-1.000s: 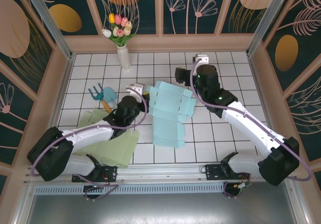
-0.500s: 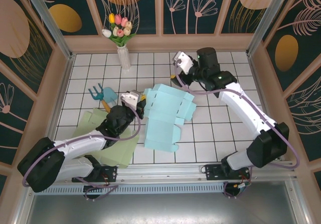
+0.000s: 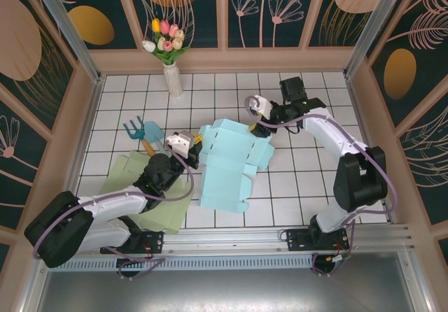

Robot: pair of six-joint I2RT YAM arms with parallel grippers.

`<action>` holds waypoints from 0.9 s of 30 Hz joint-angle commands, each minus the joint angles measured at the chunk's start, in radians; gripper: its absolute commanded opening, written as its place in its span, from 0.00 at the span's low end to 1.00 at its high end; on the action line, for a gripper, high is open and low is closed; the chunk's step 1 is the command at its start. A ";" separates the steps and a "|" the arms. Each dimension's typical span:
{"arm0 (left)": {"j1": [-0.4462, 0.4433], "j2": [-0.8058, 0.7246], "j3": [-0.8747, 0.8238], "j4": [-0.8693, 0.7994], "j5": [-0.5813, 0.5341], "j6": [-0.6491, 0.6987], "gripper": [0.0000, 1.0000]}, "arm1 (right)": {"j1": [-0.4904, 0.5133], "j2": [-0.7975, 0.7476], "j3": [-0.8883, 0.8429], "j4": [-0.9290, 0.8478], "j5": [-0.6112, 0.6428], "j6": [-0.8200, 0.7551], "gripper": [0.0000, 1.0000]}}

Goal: Fold the paper box

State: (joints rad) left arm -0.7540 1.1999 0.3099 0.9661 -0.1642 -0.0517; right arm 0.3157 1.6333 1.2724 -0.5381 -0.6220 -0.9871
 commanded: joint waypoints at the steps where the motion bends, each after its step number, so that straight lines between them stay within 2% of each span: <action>1: -0.001 0.019 -0.002 0.071 0.016 0.018 0.00 | -0.004 0.033 0.044 -0.083 -0.083 -0.068 0.63; 5: -0.001 0.030 -0.002 0.084 0.026 0.014 0.00 | -0.004 0.045 0.042 -0.085 -0.088 -0.078 0.62; 13: -0.001 0.054 0.009 0.090 0.025 0.014 0.00 | -0.003 0.077 0.087 -0.149 -0.071 -0.104 0.40; 27: -0.001 0.020 0.000 0.094 0.035 0.003 0.00 | -0.003 0.114 0.074 -0.164 -0.086 -0.114 0.40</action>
State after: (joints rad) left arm -0.7540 1.2522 0.3099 1.0065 -0.1455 -0.0486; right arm 0.3157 1.7252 1.3327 -0.6594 -0.6598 -1.0687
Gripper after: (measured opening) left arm 0.059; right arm 0.398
